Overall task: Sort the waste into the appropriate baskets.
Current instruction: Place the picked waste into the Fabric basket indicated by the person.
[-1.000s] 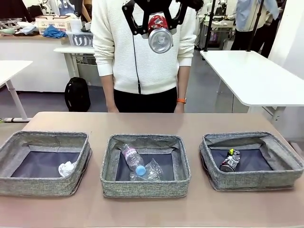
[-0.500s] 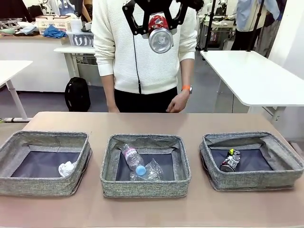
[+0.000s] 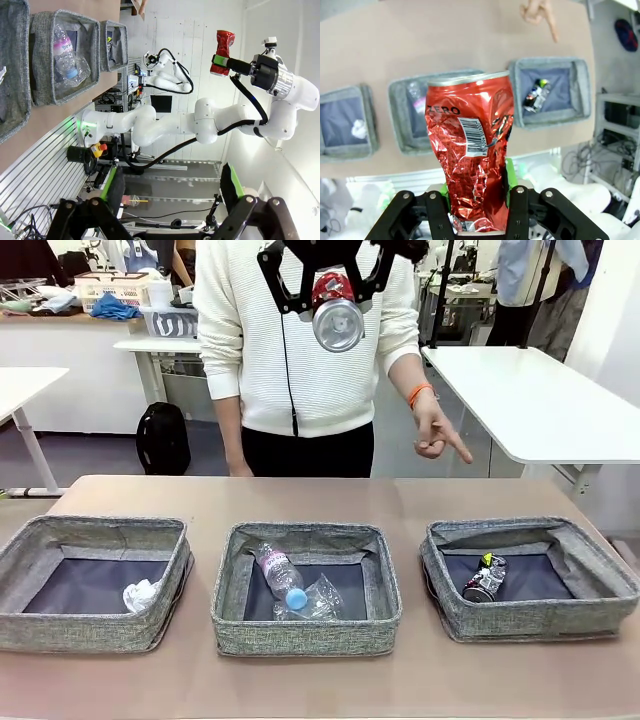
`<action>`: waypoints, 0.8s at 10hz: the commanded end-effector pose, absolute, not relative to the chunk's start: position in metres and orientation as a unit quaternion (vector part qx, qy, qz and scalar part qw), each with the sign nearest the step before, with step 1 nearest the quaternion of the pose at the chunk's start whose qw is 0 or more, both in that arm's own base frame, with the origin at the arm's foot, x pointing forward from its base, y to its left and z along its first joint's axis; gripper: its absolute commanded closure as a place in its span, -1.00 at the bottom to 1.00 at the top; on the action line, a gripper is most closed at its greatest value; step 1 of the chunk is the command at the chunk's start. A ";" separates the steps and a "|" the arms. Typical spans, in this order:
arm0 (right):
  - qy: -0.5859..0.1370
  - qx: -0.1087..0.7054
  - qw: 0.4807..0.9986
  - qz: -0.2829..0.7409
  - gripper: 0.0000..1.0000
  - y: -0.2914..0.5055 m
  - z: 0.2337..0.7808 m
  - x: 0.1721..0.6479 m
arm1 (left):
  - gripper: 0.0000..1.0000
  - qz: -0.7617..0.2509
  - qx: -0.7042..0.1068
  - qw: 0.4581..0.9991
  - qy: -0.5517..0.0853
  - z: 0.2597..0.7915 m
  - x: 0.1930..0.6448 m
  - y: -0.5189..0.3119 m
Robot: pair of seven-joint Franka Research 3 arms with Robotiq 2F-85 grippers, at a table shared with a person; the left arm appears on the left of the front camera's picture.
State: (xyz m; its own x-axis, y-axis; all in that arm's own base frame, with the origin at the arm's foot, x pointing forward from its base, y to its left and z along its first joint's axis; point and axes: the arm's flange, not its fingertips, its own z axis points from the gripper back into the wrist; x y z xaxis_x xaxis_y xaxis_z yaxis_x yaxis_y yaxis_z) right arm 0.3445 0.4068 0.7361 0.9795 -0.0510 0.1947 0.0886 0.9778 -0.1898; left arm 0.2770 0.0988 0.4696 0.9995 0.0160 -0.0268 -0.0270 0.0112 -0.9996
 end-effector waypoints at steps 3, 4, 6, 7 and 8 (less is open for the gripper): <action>-0.104 -0.096 0.989 -0.034 0.25 0.405 0.734 0.343 | -1.00 0.006 -0.710 0.704 -0.002 0.471 0.275 0.099; -0.104 -0.096 0.989 -0.034 0.25 0.405 0.734 0.343 | -1.00 0.006 -0.710 0.704 -0.002 0.471 0.275 0.099; -0.095 -0.099 0.990 -0.035 0.25 0.407 0.736 0.345 | -1.00 0.006 -0.710 0.704 -0.002 0.471 0.275 0.099; -0.100 -0.106 0.989 0.010 0.25 0.387 0.723 0.346 | -1.00 0.006 -0.710 0.704 -0.002 0.471 0.275 0.099; -0.079 -0.089 0.993 0.026 0.25 0.354 0.701 0.353 | -1.00 0.006 -0.710 0.704 -0.002 0.471 0.275 0.099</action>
State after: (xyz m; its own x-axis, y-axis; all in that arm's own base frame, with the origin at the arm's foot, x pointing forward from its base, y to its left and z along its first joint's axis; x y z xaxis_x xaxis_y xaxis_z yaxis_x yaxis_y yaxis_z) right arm 0.3543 0.3946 0.7276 0.9852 0.0090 0.1711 0.0266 0.9785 -0.2046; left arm 0.2770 0.0988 0.4696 0.9995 0.0161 -0.0269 -0.0270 0.0112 -0.9996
